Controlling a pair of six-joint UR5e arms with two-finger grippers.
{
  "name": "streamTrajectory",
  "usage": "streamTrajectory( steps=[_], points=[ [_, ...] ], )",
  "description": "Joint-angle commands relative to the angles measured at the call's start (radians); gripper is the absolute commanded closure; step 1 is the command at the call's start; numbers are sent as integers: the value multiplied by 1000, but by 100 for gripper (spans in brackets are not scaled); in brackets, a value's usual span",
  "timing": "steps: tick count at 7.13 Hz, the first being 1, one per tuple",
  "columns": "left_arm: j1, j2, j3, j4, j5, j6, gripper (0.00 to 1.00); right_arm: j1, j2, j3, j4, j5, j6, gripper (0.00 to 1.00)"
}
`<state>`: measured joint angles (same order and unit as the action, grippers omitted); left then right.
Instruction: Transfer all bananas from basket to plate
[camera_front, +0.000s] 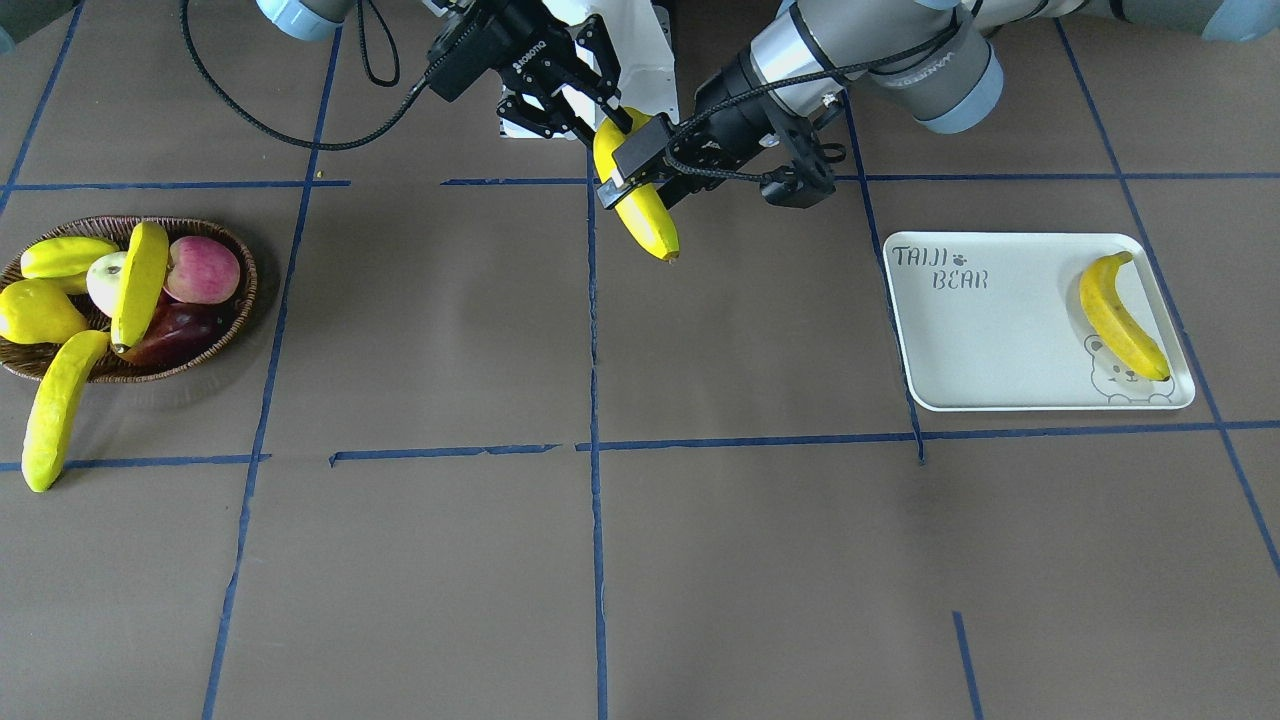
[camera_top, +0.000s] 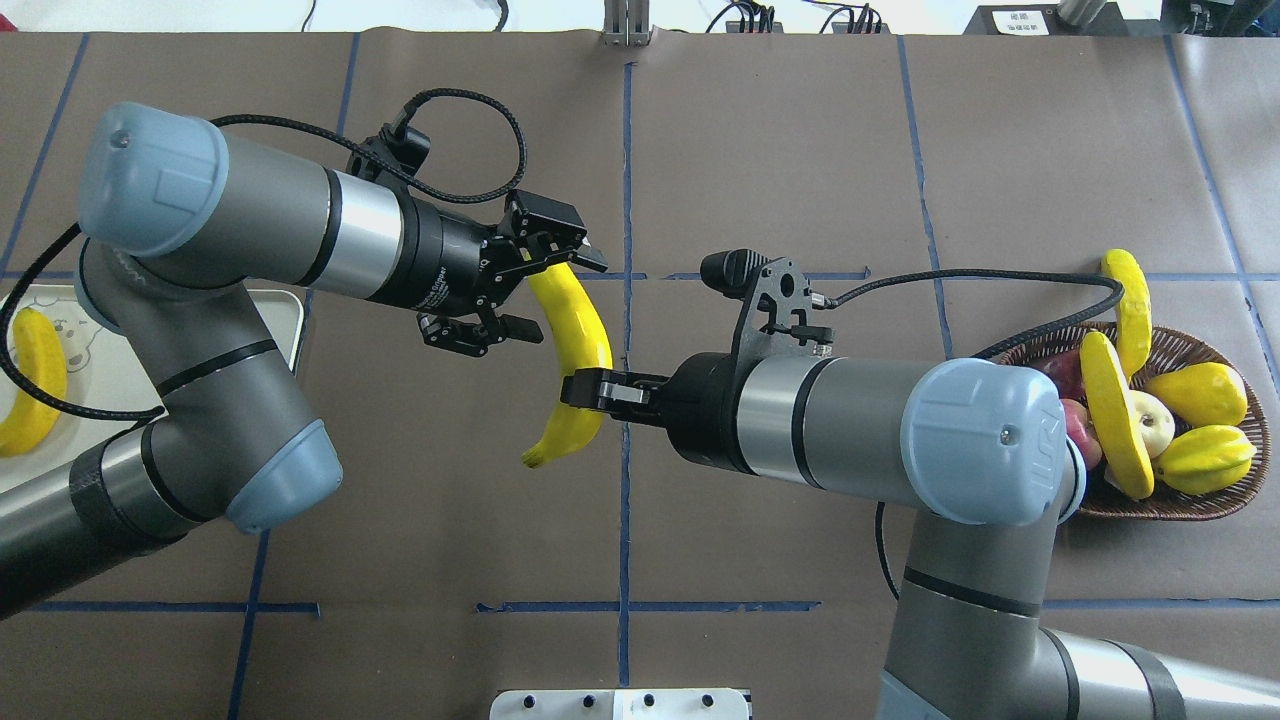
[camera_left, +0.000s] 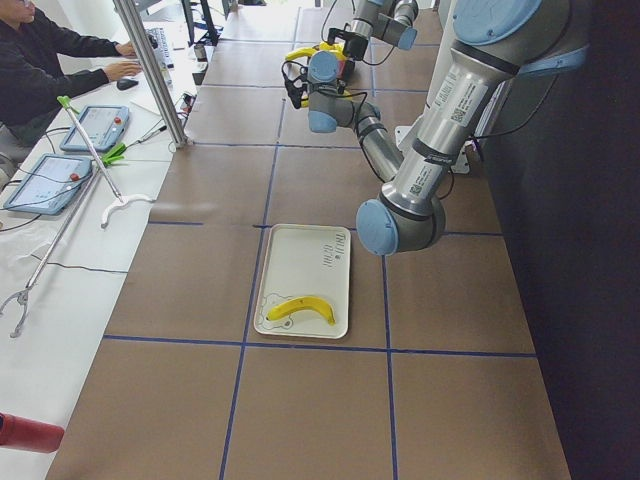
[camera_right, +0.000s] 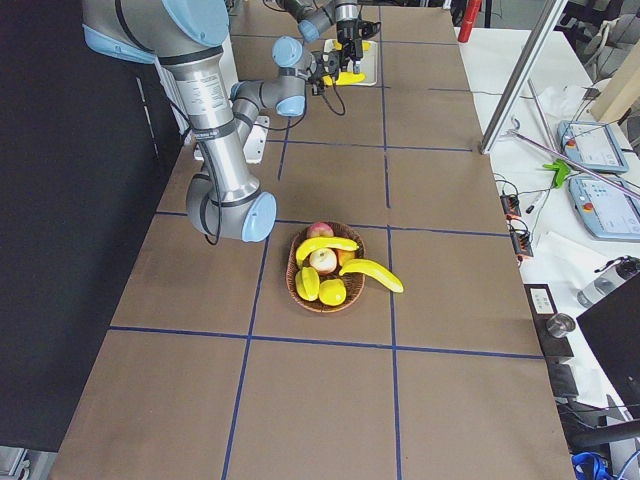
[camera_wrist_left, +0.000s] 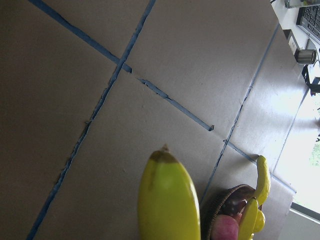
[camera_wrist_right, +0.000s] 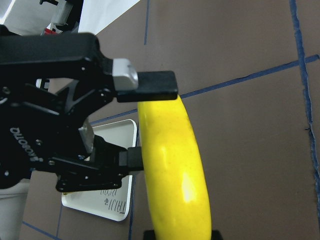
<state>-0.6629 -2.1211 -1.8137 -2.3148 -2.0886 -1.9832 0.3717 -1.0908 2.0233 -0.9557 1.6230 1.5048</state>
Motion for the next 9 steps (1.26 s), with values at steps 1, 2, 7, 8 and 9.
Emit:
streamTrajectory(
  steps=[1, 2, 7, 8, 9],
  points=[
    [22, 0, 1, 2, 28, -11, 95, 0, 0, 2, 0, 1, -5, 100],
    [17, 3, -3, 2, 27, -17, 100, 0, 0, 8, -2, 6, -9, 95],
    [-73, 13, 2, 76, -22, 0, 100, 3, -14, 34, -8, 15, -12, 0],
    [-125, 51, 8, 147, -118, 98, 100, 16, -18, 63, -33, 43, -12, 0],
    [-168, 141, 1, 172, -151, 251, 100, 36, -32, 93, -84, 70, -12, 0]
  ],
)
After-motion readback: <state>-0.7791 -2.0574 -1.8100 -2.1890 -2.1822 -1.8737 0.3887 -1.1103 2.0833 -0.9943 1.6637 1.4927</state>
